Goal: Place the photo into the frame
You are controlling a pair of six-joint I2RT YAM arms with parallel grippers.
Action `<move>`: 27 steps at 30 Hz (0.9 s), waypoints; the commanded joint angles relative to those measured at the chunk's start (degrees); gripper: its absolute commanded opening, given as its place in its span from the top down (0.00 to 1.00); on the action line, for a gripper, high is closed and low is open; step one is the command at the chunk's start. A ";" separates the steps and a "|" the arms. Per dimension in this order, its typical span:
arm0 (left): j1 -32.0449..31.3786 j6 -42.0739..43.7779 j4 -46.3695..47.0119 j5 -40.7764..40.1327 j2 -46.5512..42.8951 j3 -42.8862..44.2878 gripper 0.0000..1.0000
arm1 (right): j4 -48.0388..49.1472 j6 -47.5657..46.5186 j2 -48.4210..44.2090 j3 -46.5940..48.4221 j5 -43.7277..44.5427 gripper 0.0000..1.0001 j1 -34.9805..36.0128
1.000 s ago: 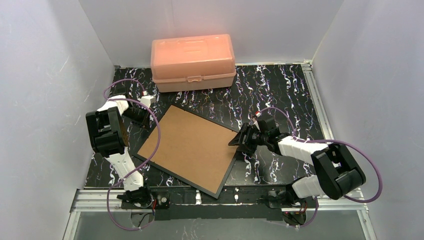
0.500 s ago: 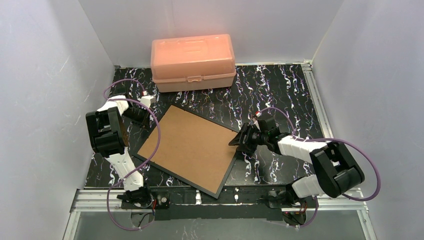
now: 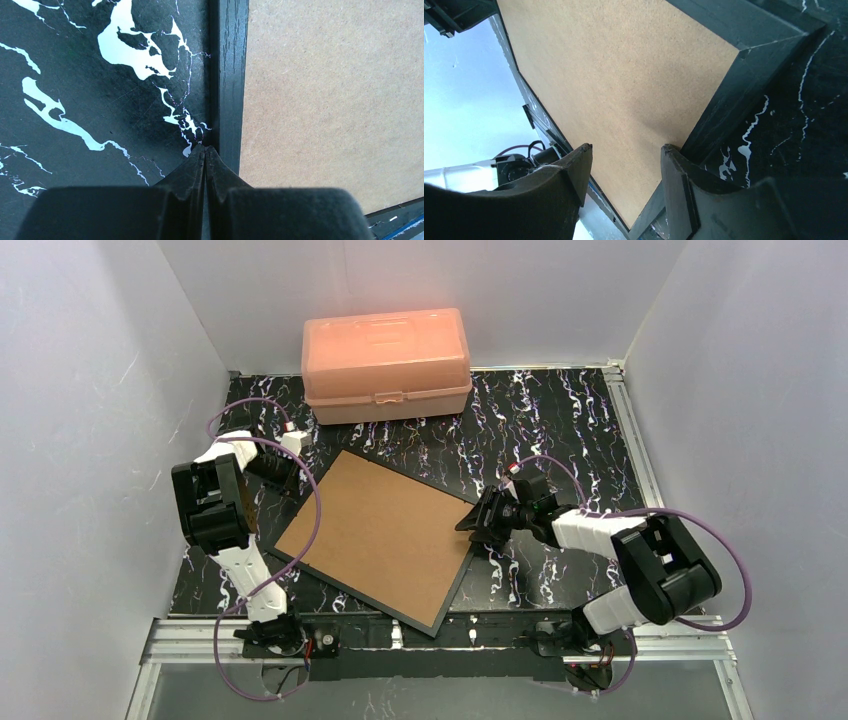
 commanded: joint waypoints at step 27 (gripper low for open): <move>-0.73 0.40 -2.31 1.60 -0.08 -2.32 1.00 | -14.21 -6.53 -5.22 4.15 7.10 0.37 0.85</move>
